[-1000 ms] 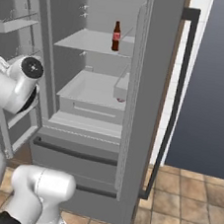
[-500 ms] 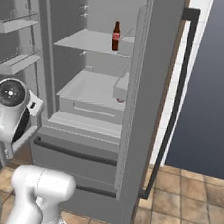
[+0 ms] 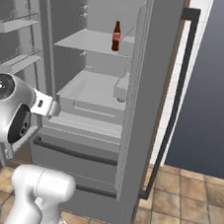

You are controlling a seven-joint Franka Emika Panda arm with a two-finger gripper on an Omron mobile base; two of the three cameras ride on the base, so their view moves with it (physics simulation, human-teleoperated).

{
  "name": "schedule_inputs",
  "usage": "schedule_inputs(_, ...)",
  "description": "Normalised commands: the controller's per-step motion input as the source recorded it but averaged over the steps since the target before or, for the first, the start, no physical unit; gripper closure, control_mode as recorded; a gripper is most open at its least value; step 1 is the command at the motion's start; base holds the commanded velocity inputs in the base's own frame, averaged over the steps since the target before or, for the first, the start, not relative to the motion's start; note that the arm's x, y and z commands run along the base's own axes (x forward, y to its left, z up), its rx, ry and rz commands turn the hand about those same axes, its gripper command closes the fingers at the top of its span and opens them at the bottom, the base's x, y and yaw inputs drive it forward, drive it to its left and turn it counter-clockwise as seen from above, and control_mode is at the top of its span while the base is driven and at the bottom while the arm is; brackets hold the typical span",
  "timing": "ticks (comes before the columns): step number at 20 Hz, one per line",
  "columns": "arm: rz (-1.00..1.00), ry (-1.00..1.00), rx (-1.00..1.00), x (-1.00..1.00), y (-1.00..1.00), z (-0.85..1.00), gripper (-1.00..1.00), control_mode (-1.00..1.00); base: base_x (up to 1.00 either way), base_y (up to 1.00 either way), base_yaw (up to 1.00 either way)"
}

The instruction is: Open the fridge, grab two sodas, and place both sodas inside the bowl with ice on the dining counter.

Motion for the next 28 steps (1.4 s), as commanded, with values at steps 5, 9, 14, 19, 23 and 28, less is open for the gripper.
schedule_inputs(5,-0.01,0.0,-0.29,0.0,-0.32,-0.48,-1.0,-1.0,0.0,0.0,0.0)
schedule_inputs(9,-0.02,0.0,-0.17,-0.12,-0.31,-0.71,-1.0,-1.0,0.0,0.0,0.0)
schedule_inputs(14,-0.08,0.0,0.02,-0.08,-0.24,-0.13,-1.0,-1.0,0.0,0.0,0.0)
schedule_inputs(19,-0.08,0.0,0.0,0.0,-0.09,-0.04,-1.0,-1.0,0.0,0.0,0.0)
schedule_inputs(23,-0.03,0.0,0.0,0.06,0.0,0.0,-1.0,-1.0,0.0,0.0,0.0)
schedule_inputs(28,-0.01,0.0,0.0,0.05,0.0,0.0,-1.0,1.0,0.33,0.0,-0.03)
